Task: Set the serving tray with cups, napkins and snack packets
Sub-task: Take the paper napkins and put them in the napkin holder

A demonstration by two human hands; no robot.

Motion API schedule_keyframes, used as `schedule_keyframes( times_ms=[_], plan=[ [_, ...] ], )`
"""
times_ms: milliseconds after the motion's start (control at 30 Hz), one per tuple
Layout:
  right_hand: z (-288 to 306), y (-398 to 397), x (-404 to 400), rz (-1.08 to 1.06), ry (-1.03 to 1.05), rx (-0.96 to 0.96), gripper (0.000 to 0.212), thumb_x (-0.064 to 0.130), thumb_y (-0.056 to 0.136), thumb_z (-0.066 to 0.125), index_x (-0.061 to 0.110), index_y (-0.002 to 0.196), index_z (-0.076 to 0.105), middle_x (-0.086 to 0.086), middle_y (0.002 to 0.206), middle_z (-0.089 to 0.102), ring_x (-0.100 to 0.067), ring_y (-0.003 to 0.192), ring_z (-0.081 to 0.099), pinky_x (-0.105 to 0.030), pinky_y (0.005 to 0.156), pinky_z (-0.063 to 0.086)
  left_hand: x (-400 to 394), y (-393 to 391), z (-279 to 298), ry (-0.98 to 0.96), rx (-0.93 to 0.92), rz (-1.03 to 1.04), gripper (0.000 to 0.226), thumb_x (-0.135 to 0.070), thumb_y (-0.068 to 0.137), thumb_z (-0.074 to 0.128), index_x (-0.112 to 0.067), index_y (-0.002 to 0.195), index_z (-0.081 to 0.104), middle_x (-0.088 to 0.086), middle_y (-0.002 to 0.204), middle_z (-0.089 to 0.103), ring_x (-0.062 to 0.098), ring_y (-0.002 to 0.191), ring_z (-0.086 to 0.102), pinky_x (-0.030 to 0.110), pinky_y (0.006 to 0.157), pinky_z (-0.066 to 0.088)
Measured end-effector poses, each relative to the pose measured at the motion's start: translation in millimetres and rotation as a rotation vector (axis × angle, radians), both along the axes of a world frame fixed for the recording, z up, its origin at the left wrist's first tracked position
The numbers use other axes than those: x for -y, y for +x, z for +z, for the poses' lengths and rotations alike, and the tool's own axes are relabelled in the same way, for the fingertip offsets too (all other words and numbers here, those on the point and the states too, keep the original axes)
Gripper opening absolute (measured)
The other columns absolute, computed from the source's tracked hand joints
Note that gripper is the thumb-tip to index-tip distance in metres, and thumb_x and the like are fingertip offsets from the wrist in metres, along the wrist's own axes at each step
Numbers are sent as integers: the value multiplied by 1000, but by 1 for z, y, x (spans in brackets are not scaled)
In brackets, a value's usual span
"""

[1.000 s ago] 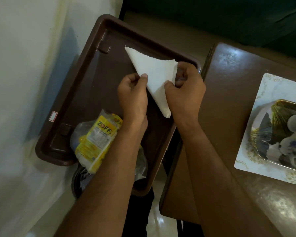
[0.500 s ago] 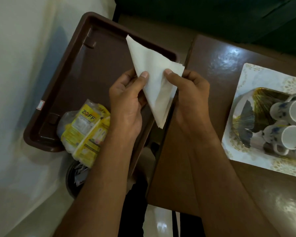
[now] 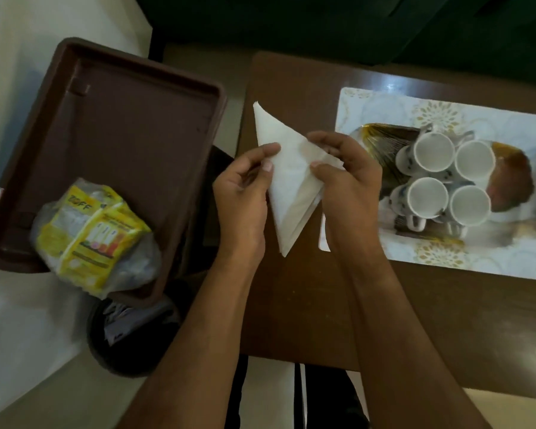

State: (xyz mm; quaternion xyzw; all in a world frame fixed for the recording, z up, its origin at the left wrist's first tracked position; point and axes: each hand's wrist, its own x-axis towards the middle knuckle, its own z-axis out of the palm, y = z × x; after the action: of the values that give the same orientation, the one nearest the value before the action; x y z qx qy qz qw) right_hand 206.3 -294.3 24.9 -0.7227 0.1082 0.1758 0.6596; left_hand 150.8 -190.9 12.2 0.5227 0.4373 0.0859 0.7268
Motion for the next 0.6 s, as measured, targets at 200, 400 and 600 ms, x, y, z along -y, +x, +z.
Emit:
schedule_keyframes(
  times_ms=[200,400,600],
  plan=[
    [6,14,81,-60,-61,0,36,-7,93,60,20,106,81,11,103,77,2,92,71,-22,77,59,70,17,6,-82,70,-220,48,7,97,67,-20,136,68,-2,138,68,15,123,69,43,95,64],
    [10,33,151,-80,-234,97,34,6,88,81,19,119,79,4,123,76,-10,115,69,-38,97,63,129,41,5,-85,174,-410,69,14,95,65,-20,153,52,-1,152,56,18,132,65,47,95,64],
    [17,55,216,-147,-397,192,38,7,90,82,18,125,77,4,131,72,-9,122,64,-36,106,59,201,72,2,-110,206,-505,77,16,95,63,-21,159,42,-6,145,60,16,130,66,39,88,64]
  ],
)
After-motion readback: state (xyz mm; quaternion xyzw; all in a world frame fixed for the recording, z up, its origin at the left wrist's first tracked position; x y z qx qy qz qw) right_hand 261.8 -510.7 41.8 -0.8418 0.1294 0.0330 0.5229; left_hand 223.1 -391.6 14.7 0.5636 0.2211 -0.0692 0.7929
